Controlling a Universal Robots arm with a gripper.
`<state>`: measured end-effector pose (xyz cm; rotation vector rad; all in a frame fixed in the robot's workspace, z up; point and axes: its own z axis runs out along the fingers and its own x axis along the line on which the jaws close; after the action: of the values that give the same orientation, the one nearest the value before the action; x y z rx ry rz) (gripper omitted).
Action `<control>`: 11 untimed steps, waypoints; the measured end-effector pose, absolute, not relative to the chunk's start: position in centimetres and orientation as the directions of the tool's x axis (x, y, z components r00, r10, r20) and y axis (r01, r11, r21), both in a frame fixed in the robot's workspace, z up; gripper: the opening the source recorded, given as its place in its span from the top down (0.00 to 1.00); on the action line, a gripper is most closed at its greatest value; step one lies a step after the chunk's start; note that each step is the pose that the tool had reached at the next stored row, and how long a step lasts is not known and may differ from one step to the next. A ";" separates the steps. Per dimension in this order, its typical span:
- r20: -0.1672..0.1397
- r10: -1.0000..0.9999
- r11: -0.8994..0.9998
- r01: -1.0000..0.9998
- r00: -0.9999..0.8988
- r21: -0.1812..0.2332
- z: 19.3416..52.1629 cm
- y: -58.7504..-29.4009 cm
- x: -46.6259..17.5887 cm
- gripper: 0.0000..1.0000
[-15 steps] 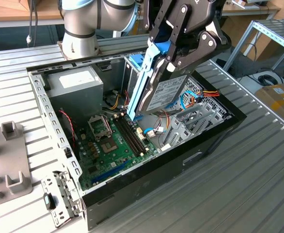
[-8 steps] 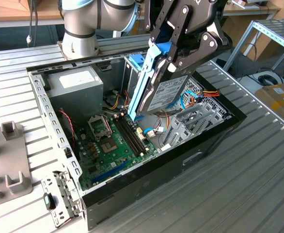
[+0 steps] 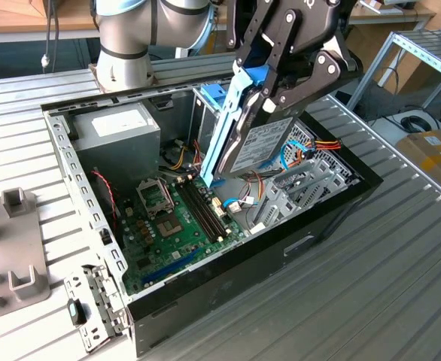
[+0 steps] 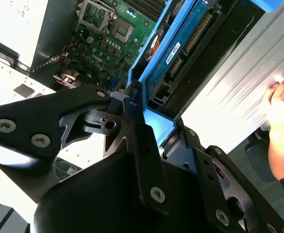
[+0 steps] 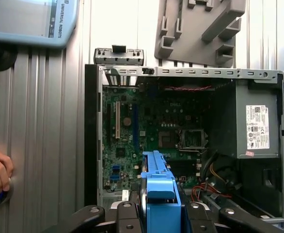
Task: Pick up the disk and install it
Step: 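Pick up the disk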
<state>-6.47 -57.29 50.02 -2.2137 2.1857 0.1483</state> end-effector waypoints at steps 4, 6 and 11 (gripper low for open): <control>-0.087 -0.996 -0.015 -0.999 0.011 0.048 50.0 -57.3 -6.4 0.63; -0.087 -0.996 -0.015 -0.999 0.011 0.048 50.0 -57.3 -6.3 0.63; -0.087 -0.996 -0.015 -0.999 0.011 0.048 49.9 -57.4 -6.2 0.63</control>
<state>-6.22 -57.37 49.94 -2.2136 2.1858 0.1483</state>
